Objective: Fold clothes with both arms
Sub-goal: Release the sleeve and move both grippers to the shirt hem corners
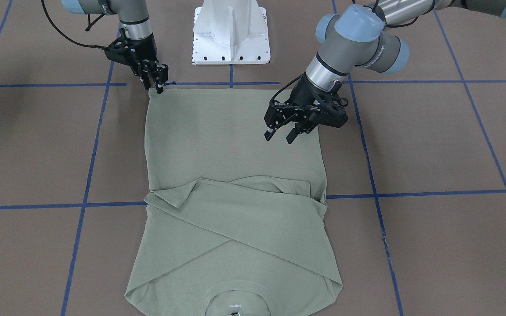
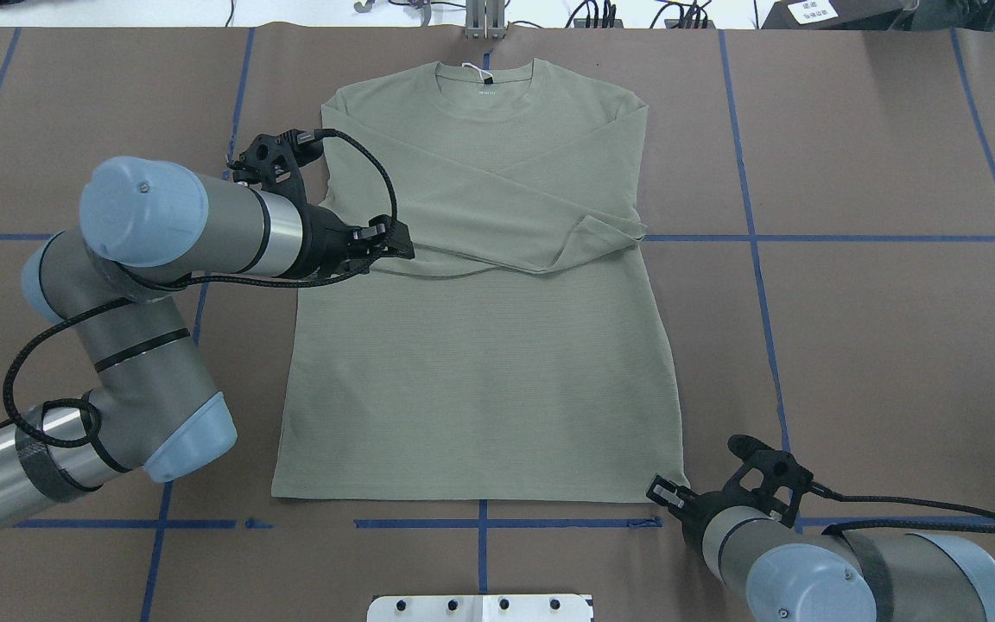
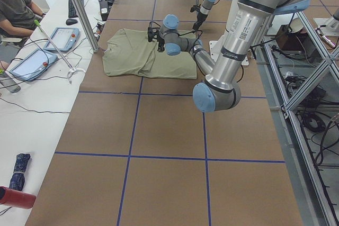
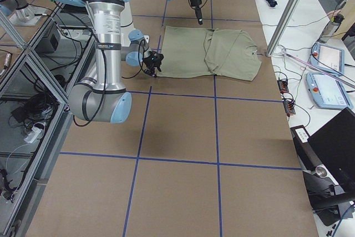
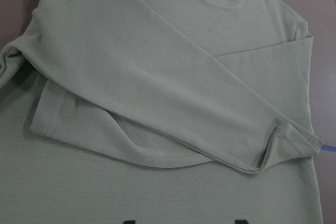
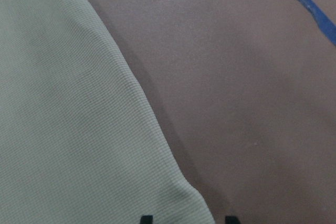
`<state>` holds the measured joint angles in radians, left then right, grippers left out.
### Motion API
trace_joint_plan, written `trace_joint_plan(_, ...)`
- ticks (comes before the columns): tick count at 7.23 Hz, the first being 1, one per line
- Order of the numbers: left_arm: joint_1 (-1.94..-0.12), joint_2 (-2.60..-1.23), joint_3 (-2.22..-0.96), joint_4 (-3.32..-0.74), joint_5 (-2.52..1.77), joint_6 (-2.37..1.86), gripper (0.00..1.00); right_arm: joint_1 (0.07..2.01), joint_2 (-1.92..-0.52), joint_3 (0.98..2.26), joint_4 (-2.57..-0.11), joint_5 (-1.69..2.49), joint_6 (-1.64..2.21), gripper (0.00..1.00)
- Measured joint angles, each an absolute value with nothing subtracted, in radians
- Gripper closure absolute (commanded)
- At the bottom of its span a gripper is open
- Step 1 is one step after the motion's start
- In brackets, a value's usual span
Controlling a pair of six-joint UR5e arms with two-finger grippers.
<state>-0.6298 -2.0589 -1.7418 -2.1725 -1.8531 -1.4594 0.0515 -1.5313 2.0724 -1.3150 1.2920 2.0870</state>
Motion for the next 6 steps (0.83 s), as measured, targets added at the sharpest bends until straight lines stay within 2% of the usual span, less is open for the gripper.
trace_joint_plan(4, -0.63, -2.052, -1.748, -2.172, -1.854, -1.484, 0.3, 0.054, -1.534, 2.093, -1.316, 1.294, 2.088, 1.0)
trace_joint_plan(6, -0.593, -1.983, -1.808, -2.165, -1.83, -1.62, 0.3, 0.055, -1.541, 2.137, -1.317, 1.296, 2.088, 1.0)
